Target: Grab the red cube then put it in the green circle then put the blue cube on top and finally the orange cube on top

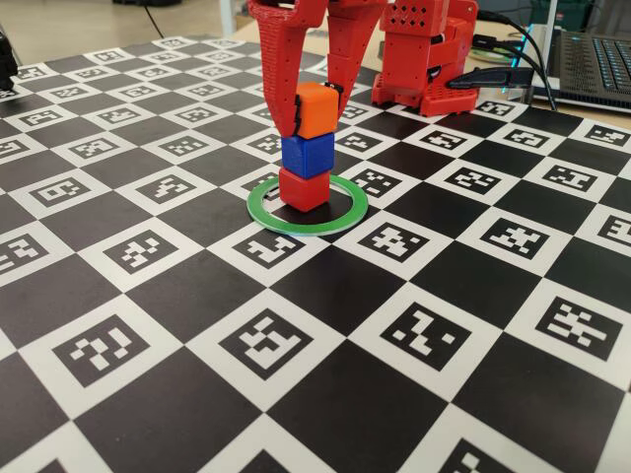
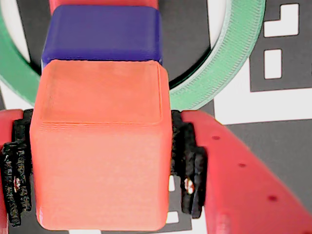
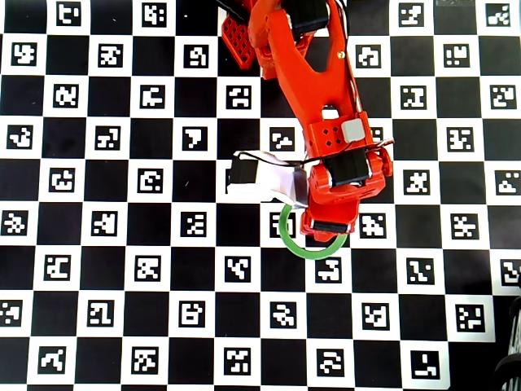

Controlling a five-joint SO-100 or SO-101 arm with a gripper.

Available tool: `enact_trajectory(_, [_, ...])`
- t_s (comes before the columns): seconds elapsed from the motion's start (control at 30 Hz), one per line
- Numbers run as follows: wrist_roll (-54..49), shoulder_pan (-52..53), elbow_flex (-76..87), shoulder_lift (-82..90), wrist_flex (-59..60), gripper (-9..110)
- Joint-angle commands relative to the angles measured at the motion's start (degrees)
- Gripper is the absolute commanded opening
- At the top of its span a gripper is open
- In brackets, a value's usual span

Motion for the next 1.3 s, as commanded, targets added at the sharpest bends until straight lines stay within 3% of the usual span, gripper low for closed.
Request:
enact_trajectory(0.0, [-0.53, 0.53, -0.44, 2.46, -0.53, 8])
enact_trajectory(0.2, [0.09, 0.62, -1.23, 2.90, 0.62, 30])
enact_trajectory(0.57, [0.70, 0.18, -13.10, 8.00, 11.51, 41])
enact_trajectory(0.97, [-14.94, 9.84, -13.10, 26.54, 11.87, 39])
enact_trajectory(1.27, [-35.33, 23.20, 16.44, 45.97, -5.98, 24])
